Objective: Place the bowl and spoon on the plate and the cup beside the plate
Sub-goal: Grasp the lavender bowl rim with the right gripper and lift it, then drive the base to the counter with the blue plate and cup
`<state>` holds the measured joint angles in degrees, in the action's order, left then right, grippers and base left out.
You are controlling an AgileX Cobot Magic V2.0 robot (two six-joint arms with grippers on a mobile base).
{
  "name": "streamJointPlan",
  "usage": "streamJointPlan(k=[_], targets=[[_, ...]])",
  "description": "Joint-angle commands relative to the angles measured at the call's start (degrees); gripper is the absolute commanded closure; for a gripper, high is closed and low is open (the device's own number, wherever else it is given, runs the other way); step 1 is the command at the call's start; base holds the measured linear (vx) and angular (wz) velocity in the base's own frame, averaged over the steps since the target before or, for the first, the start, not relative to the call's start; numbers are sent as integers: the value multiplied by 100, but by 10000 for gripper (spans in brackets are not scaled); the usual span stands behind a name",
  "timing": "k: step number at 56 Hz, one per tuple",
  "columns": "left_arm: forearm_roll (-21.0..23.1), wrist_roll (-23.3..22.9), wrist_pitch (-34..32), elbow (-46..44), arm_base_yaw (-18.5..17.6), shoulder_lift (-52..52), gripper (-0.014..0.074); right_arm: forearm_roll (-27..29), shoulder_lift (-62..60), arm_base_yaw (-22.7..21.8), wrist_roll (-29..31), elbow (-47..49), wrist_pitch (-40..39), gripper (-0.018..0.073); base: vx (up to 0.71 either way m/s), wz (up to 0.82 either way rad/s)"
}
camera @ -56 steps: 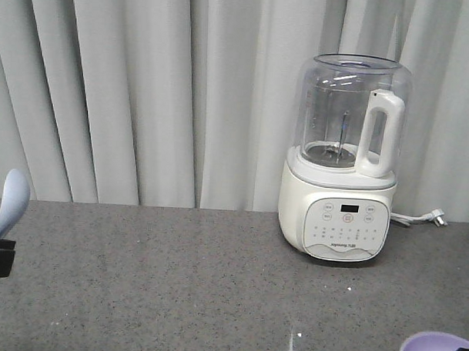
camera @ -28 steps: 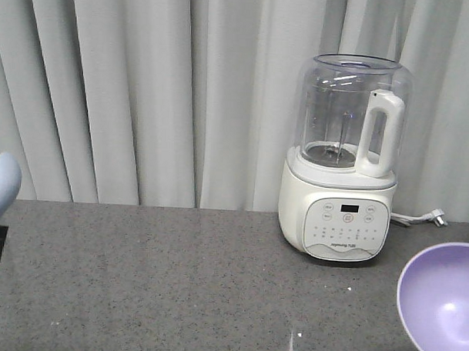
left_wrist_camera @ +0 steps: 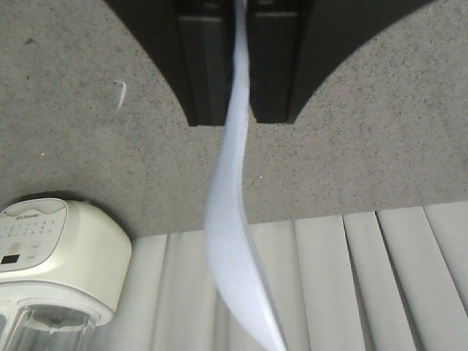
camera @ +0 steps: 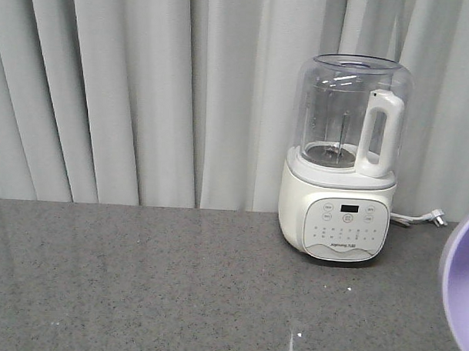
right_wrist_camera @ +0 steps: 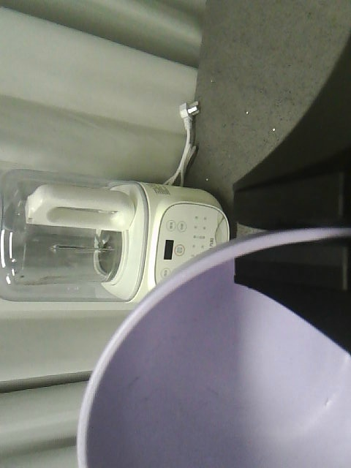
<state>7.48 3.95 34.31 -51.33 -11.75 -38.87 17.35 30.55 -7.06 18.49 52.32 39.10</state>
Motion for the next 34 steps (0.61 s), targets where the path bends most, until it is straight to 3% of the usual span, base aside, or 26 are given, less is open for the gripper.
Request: streamJointPlan(k=[1, 34], targets=[[100, 5, -781, -46, 0, 236, 596, 99, 18, 6, 79, 167, -566, 571, 0, 0], [100, 5, -740, -41, 0, 319, 596, 99, 18, 6, 74, 167, -539, 571, 0, 0]])
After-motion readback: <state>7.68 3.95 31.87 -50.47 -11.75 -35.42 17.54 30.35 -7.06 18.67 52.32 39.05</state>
